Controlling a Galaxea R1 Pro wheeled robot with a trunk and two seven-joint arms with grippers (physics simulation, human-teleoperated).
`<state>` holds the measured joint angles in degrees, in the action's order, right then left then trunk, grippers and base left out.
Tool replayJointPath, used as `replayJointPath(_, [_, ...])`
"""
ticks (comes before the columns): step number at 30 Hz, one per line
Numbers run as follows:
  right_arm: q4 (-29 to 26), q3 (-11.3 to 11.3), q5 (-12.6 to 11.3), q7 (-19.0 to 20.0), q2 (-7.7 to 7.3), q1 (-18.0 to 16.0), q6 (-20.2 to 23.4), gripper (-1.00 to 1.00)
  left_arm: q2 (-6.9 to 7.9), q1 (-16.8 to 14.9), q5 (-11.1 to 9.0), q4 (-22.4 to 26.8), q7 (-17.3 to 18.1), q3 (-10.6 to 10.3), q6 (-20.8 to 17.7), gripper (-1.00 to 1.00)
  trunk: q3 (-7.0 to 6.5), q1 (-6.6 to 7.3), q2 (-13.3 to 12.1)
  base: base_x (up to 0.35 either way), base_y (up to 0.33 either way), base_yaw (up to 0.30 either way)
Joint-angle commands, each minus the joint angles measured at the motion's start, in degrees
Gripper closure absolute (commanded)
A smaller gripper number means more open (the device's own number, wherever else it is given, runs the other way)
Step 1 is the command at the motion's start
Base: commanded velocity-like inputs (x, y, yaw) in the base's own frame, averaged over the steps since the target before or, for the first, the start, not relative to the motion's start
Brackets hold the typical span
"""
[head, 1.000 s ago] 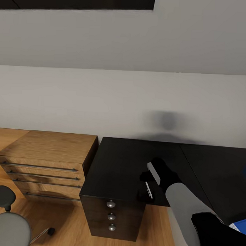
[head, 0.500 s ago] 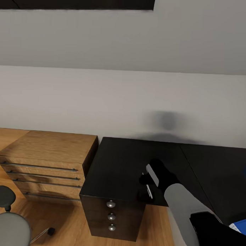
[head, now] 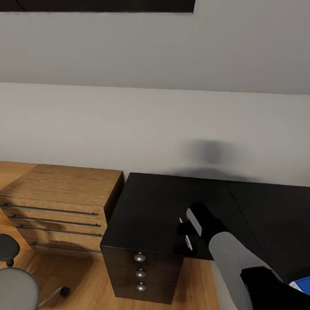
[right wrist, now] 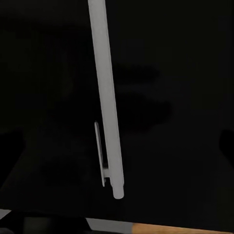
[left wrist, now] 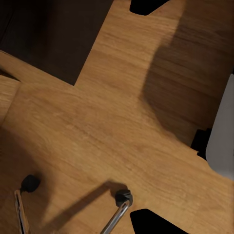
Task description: In the bedroom, organize the workspace by keeping the computer under the desk, ensuring the monitor is on the desk, placing the keyboard on the desk next to the monitor, placing the mouse on the desk next to the keyboard, moving the folder from the swivel chair onto the desk next to the mouse, stacking the notebook on top of the folder with the pen on top of the notebook, and positioning the swivel chair next to the desk.
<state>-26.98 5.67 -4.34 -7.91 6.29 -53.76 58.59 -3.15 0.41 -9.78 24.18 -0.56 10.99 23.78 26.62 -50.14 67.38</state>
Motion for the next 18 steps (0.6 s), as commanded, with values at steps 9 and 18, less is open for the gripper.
replayJointPath(9, [0.08, 0.3, -0.49, -0.43, -0.06, -0.03, 0.21, -1.0, -0.02, 0.03, -0.24, 0.15, -0.04, 0.0, 0.04, -1.0, 0.05, 0.0, 0.03, 0.0, 0.0, 0.0])
replayJointPath(18, [0.09, 0.3, -0.49, -0.42, -0.07, -0.03, 0.21, -1.0, 0.05, 0.03, -0.31, 0.15, -0.01, 0.0, 0.04, -1.0, 0.95, -1.1, 2.04, 0.0, 0.0, 0.0])
